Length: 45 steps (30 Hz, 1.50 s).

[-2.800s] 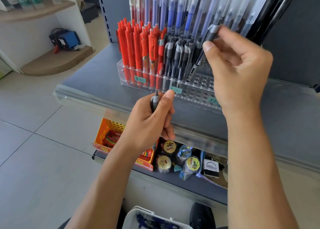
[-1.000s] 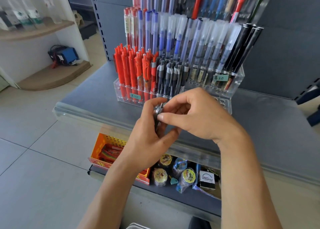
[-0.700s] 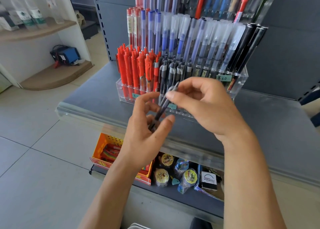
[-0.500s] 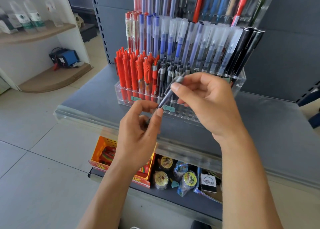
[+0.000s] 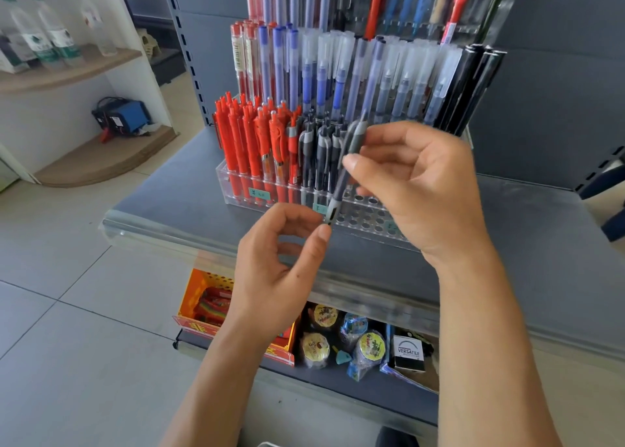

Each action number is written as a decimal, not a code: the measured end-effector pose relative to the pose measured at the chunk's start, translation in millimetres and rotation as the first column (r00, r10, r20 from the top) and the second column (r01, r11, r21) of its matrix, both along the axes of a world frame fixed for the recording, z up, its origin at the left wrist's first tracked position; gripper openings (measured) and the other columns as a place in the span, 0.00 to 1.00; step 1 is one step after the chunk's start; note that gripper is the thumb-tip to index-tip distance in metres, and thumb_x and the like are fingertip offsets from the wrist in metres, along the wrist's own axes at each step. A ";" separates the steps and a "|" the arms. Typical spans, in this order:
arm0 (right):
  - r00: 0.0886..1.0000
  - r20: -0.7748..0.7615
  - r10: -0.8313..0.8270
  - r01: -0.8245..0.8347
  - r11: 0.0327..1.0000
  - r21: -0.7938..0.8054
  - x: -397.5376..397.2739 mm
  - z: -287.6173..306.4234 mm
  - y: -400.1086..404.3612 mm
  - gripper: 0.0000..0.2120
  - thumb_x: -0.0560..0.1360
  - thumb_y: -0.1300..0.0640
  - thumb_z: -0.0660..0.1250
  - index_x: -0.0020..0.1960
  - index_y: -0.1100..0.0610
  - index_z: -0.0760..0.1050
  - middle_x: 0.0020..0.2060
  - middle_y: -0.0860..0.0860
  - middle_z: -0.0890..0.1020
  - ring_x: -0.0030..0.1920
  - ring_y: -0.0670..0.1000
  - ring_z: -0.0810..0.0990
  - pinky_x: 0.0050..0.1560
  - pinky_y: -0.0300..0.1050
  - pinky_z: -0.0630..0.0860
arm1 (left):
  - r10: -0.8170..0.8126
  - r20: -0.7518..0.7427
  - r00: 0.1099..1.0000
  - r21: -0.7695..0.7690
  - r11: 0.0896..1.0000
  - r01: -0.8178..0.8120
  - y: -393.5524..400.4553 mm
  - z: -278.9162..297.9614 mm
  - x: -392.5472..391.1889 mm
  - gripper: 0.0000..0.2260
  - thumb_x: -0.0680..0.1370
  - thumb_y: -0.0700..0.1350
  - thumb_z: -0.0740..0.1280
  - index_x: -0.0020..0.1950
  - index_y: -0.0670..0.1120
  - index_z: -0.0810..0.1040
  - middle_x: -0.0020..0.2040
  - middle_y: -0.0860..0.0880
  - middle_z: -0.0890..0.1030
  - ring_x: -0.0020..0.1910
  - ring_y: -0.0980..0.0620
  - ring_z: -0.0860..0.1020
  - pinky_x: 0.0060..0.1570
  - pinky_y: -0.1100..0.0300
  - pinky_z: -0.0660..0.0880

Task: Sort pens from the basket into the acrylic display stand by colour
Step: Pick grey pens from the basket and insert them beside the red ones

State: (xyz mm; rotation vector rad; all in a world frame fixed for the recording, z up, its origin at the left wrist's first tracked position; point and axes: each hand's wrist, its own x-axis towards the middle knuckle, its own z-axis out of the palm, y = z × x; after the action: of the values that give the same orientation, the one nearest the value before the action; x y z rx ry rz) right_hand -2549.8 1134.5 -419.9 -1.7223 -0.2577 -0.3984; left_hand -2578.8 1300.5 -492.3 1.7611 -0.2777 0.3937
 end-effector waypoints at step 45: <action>0.972 -0.011 -0.234 0.225 0.947 -0.231 18.1 -23.6 -0.9 0.09 0.73 0.55 0.77 0.52 0.50 0.82 0.39 0.43 0.85 0.41 0.41 0.84 0.41 0.36 0.81 | 0.029 -0.052 0.998 -0.141 0.989 -0.036 0.1 -6.7 5.8 0.06 0.81 0.42 0.67 0.45 0.42 0.80 0.37 0.43 0.80 0.35 0.52 0.78 0.38 0.53 0.77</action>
State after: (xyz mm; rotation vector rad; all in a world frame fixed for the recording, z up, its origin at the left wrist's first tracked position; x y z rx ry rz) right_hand -2531.7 1133.7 -443.5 -1.9930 -0.0750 -0.5215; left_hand -2573.1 1300.6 -499.0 1.6354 -0.1811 0.3837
